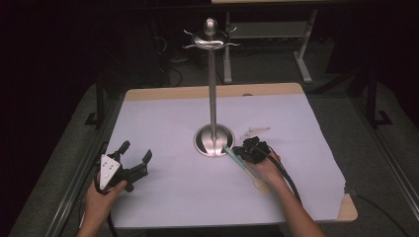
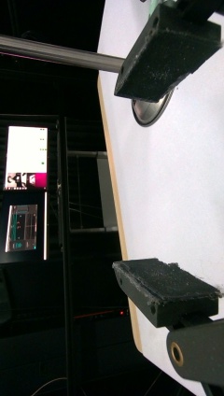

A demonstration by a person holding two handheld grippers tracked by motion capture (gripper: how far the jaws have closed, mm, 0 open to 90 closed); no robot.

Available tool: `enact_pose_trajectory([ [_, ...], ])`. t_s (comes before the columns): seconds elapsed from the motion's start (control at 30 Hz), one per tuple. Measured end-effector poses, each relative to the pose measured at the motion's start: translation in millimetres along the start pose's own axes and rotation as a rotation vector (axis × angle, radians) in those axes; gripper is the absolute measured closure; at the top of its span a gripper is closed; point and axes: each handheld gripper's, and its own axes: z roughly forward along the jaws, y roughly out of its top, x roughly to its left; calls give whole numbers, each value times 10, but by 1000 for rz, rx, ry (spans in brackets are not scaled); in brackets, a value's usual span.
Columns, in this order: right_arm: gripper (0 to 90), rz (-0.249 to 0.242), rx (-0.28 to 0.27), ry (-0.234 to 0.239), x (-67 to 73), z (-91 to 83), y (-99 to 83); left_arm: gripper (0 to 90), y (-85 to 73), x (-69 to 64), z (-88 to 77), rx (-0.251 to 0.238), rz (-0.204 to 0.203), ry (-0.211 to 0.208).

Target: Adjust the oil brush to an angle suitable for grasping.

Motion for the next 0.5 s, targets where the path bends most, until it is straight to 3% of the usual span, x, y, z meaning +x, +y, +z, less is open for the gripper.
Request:
enact_pose_trajectory([
  [0.3, 900, -44, 26, 4, 129, 42, 51, 133, 0, 1, 0, -3, 0, -2],
  [0.5, 898, -26, 16, 0, 121, 6, 63, 133, 0, 2, 0, -1, 0, -1],
])
